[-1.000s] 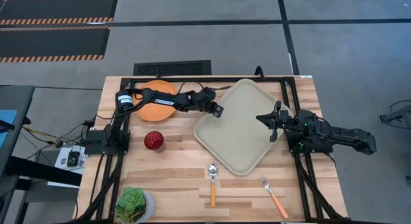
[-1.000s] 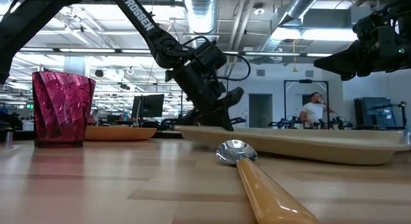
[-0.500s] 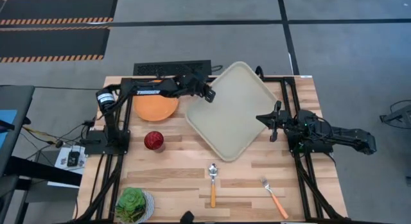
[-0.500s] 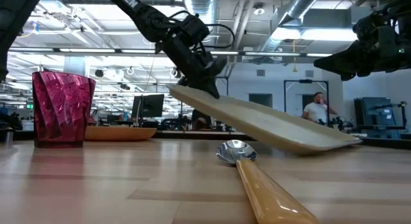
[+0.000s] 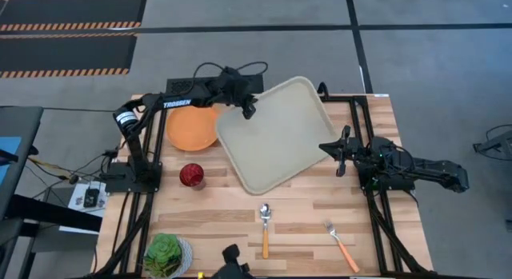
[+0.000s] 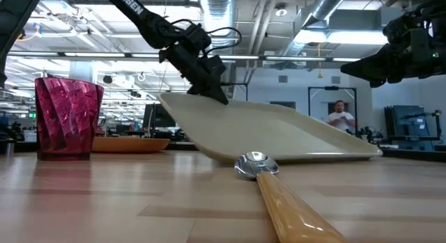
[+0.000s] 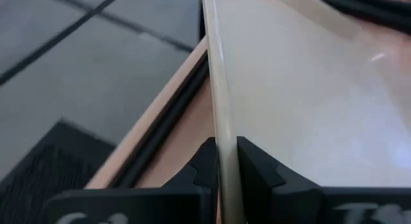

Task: Pick and place plate/cup/fork/spoon on tray
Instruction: Prepare the gray serving tray

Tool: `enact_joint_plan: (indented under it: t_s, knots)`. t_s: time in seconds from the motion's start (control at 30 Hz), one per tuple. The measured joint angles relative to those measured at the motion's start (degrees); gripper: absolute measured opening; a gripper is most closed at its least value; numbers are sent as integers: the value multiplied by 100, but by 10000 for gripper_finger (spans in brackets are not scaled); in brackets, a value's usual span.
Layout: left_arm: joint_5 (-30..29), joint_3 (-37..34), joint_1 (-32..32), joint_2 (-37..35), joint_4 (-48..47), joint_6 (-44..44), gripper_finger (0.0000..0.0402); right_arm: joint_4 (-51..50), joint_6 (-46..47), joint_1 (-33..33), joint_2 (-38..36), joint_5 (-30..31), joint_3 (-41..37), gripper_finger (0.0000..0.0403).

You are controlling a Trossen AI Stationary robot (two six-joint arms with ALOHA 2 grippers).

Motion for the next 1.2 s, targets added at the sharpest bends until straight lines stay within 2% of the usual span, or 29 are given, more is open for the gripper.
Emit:
enact_joint_plan:
  t_s: [0.27, 0.5, 0.7, 0.97, 1.2]
  knots:
    - [783, 0, 246, 85, 384, 1028, 21, 2, 0, 0, 0, 0, 2, 43]
    - [1191, 4, 306, 139, 755, 1268, 21, 0, 1, 0, 0, 0, 1, 43]
    - [1320, 106, 181, 406, 589, 1374, 21, 24, 2, 0, -1, -1, 1, 43]
    - [1385, 842, 6, 875, 610, 1524, 20, 57, 0, 0, 96, 7, 0, 43]
    - [1364, 1622, -32, 1655, 7, 1656, 20, 59, 0, 0, 116, 3, 2, 43]
